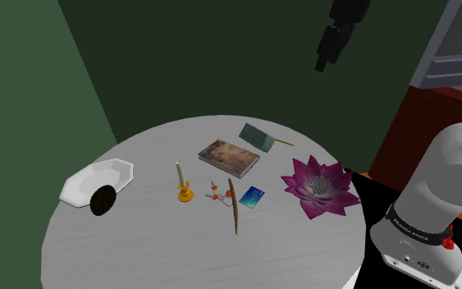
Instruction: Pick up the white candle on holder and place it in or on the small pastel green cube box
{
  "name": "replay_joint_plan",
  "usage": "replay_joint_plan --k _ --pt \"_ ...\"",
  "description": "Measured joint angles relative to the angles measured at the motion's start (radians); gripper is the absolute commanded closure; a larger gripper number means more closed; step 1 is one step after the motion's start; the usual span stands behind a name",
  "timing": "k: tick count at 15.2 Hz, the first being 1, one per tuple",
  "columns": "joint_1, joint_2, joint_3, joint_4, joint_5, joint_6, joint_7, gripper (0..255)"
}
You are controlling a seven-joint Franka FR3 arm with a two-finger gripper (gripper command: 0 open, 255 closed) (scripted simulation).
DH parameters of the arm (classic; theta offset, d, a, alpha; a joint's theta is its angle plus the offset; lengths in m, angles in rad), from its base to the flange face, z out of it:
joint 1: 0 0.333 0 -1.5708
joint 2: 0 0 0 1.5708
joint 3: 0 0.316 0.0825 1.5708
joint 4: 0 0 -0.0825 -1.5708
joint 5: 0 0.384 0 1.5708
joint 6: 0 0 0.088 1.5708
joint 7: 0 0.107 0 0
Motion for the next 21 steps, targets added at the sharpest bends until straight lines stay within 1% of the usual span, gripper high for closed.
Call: replay_joint_plan --k 2,3,10,15,17,21 --pt "0.004 0.011 0.006 0.004 0.003 0.006 0.003 0" --pt "0.009 0.029 0.014 -0.001 0.007 0.023 0.005 0" --pt "0.055 0.22 0.097 0.05 0.039 0.133 0.037 0" --pt "0.083 0.372 0.158 0.109 0.047 0.201 0.063 0" --pt "0.091 0.45 0.181 0.144 0.042 0.235 0.073 0" --pt "0.112 0.572 0.228 0.212 0.029 0.269 0.099 0"
